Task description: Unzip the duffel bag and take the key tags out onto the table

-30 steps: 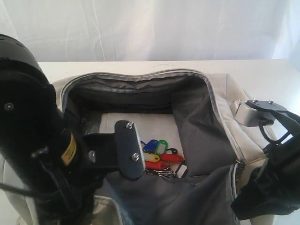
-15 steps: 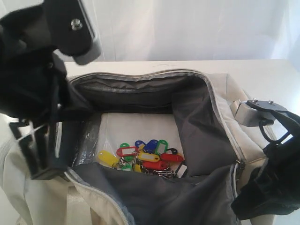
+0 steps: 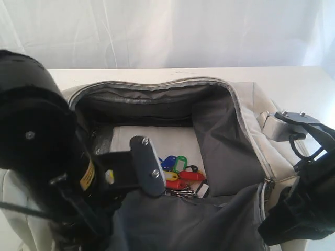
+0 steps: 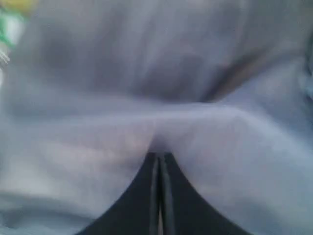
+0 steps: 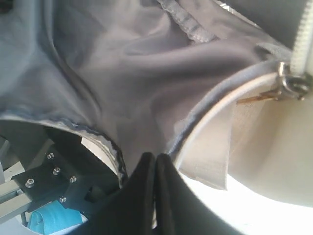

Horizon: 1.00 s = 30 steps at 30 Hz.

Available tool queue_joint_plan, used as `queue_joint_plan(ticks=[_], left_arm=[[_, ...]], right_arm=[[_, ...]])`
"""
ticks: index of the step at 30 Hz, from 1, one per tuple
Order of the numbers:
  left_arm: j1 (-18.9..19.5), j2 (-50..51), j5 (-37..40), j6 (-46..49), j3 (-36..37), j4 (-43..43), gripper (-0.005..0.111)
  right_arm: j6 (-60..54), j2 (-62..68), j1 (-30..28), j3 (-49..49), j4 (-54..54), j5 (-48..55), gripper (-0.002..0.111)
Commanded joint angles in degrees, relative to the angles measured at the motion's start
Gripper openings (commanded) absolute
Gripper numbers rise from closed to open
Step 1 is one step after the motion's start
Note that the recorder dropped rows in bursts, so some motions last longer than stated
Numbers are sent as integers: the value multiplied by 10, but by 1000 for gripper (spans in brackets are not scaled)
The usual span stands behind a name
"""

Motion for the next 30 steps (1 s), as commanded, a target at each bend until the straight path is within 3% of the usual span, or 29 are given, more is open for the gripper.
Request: queue_joint_plan(ticks=[1,5,8,12,15,20,22,26,30], left_arm=[[-3,-42,11,1,70,-44,0],[-3,-74,-44,-8,152,-48,0],[-3,-93,-62,-17,170,-49,0],[-3,-139,-58,-17,128,-41,0],[5,-171,-64,-27,55,-5,0],[93,-139,-37,-11,-65,9,0],[141,-100,-19,60,-101,-54,0],[222,11,36,227,-169,-260,0],[249,130,51,259,-238,-306,0]], right_arm=[[2,1,1,4,-3,2,0],[2,1,1,4,-3,2,0],[2,1,1,4,-3,2,0],[1,1,1,1,-3,2,0],[-6,-7,1,-24,-2,2,0],[-7,-57,1,-105,-4,-21,0],[-7,-84,1,-130,-16,-55,0],[-7,-134,1,-137,-57,-107,0],[-2,-170,1,-137,-107,-107,0]])
